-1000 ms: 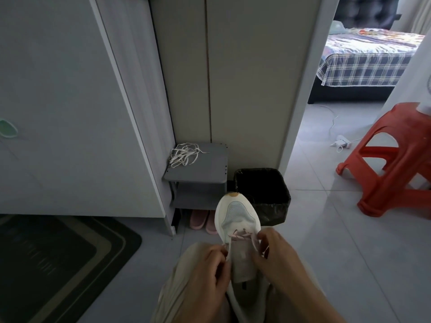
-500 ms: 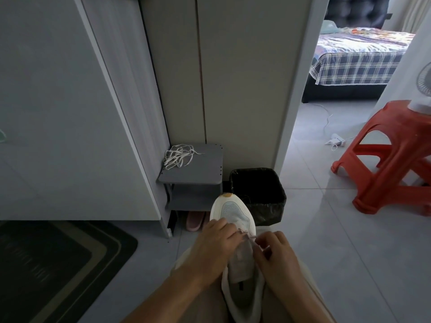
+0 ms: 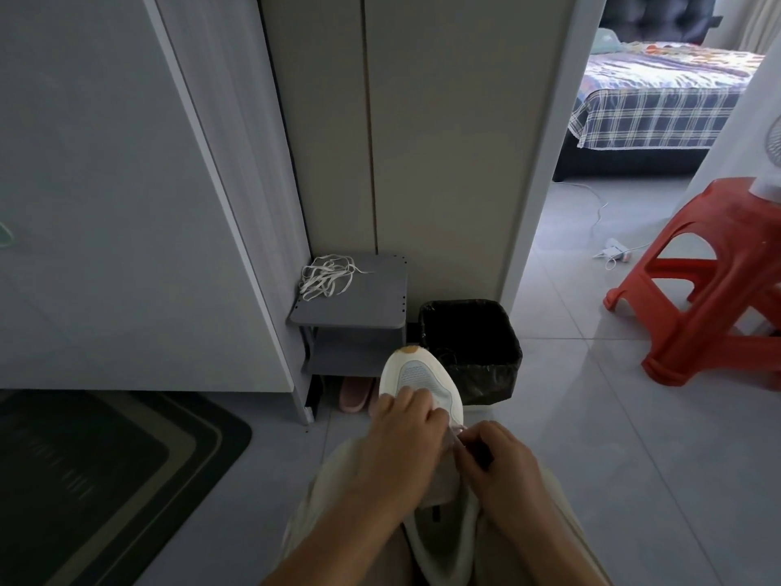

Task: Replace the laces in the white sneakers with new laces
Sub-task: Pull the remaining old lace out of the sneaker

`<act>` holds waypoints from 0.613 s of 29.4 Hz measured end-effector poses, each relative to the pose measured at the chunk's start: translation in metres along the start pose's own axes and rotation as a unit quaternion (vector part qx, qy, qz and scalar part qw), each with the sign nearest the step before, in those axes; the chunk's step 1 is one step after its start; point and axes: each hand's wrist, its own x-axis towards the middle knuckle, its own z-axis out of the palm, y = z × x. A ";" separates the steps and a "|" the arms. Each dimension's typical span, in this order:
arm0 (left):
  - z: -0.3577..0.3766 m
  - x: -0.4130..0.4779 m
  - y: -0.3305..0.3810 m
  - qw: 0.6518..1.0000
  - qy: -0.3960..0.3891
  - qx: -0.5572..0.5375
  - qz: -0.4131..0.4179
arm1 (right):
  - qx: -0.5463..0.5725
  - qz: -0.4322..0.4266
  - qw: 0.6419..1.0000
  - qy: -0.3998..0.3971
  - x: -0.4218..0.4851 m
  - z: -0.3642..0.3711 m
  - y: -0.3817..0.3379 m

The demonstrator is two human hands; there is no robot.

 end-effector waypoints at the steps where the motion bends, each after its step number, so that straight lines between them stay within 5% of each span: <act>1: 0.004 0.002 0.002 1.000 -0.011 0.028 0.004 | -0.001 0.003 1.000 -0.006 0.000 -0.001 -0.001; 8: -0.008 -0.012 -0.017 0.998 -0.023 -0.055 0.035 | 0.016 0.041 0.999 0.028 0.002 -0.003 0.003; 12: -0.019 -0.039 -0.070 0.965 -0.026 -0.227 -0.131 | -0.005 0.033 0.999 -0.004 0.001 -0.005 -0.003; 15: -0.007 -0.044 -0.073 0.966 -0.026 -0.173 -0.191 | -0.012 0.024 0.999 -0.026 -0.001 -0.005 -0.010; 18: -0.010 -0.023 -0.029 0.991 -0.008 -0.062 -0.122 | -0.002 0.030 0.999 -0.020 -0.002 -0.005 -0.011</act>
